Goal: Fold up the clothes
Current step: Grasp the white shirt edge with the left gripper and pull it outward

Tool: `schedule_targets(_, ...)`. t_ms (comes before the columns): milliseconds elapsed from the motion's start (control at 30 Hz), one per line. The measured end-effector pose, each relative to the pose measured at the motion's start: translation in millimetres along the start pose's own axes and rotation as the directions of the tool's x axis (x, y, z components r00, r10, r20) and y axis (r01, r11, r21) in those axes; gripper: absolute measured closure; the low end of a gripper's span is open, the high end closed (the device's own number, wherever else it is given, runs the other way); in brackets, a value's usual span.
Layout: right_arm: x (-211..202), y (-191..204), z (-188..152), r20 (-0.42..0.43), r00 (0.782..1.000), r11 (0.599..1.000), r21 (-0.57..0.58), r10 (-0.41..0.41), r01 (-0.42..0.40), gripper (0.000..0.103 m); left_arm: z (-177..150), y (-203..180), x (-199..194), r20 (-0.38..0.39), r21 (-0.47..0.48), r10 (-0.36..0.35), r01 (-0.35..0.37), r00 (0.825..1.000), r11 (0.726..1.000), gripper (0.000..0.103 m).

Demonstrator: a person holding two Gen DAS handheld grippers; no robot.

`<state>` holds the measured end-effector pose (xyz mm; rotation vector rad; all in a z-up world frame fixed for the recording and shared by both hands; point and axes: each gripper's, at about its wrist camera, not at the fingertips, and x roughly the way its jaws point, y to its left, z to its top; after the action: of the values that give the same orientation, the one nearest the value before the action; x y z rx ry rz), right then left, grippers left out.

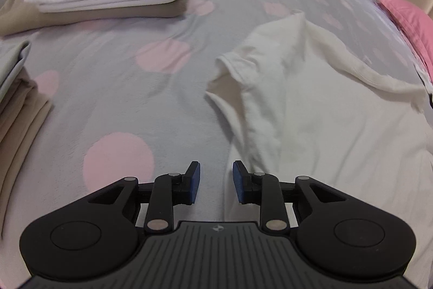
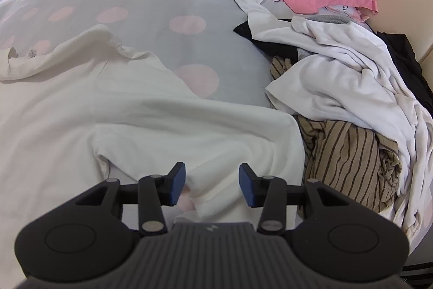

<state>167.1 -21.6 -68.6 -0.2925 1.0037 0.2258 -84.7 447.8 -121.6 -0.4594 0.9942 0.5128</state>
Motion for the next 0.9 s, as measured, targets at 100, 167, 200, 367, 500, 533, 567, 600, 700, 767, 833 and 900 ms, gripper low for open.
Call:
schedule_targets(100,0.5,1.1,-0.4,-0.001,1.000,1.000,-0.006,-0.002,0.002,0.056,-1.3,-2.9,7.5,-0.040,0.000,-0.024,0.024,0.999,1.000,0.079)
schedule_targets(167,0.7,0.9,-0.6,-0.002,1.000,1.000,-0.005,-0.004,0.004,0.055,-3.4,-11.1,8.8,-0.038,0.038,-0.030,0.032,0.999,0.999,0.079)
schedule_targets(200,0.8,0.9,-0.8,-0.002,1.000,1.000,-0.005,-0.005,0.005,0.054,-4.0,-15.2,9.8,-0.038,0.058,-0.028,0.030,0.999,0.998,0.079)
schedule_targets(367,3.3,1.0,-2.5,-0.013,1.000,1.000,-0.008,-0.012,0.012,0.052,-7.5,-23.0,14.0,-0.033,0.091,-0.034,0.037,0.999,0.995,0.079)
schedule_targets(500,5.0,0.1,-3.1,-0.019,1.000,1.000,-0.007,-0.020,0.020,0.052,-7.2,-23.4,12.6,-0.026,0.086,-0.064,0.066,0.998,0.994,0.098)
schedule_targets(533,4.9,0.0,-3.0,-0.019,1.000,1.000,-0.007,-0.022,0.022,0.052,-7.3,-24.0,10.3,-0.018,0.085,-0.059,0.060,0.998,0.995,0.100)
schedule_targets(567,4.3,0.1,-2.6,-0.016,1.000,1.000,-0.007,-0.023,0.023,0.052,-6.4,-23.4,6.3,-0.007,0.074,-0.055,0.056,0.998,0.996,0.100)
schedule_targets(600,3.5,0.3,-2.2,-0.013,1.000,1.000,-0.008,-0.025,0.025,0.052,-5.0,-22.5,1.6,0.006,0.062,-0.047,0.046,0.999,0.997,0.100)
schedule_targets(700,0.5,-0.3,-1.3,-0.002,1.000,1.000,-0.007,-0.024,0.024,0.052,9.3,-10.6,-24.9,0.093,0.015,-0.006,0.005,0.996,1.000,0.101)
schedule_targets(767,1.0,-0.6,-0.9,-0.002,1.000,1.000,-0.007,-0.020,0.020,0.052,24.6,0.3,-43.7,0.160,-0.005,0.029,-0.028,0.987,1.000,0.101)
schedule_targets(833,3.1,0.2,-0.7,-0.008,1.000,1.000,-0.012,-0.021,0.021,0.052,42.7,12.0,-59.3,0.215,-0.023,0.070,-0.066,0.974,0.998,0.101)
schedule_targets(900,4.3,0.9,-0.6,-0.010,1.000,1.000,-0.019,-0.021,0.021,0.052,63.2,23.4,-72.1,0.258,-0.028,0.117,-0.114,0.959,0.993,0.101)
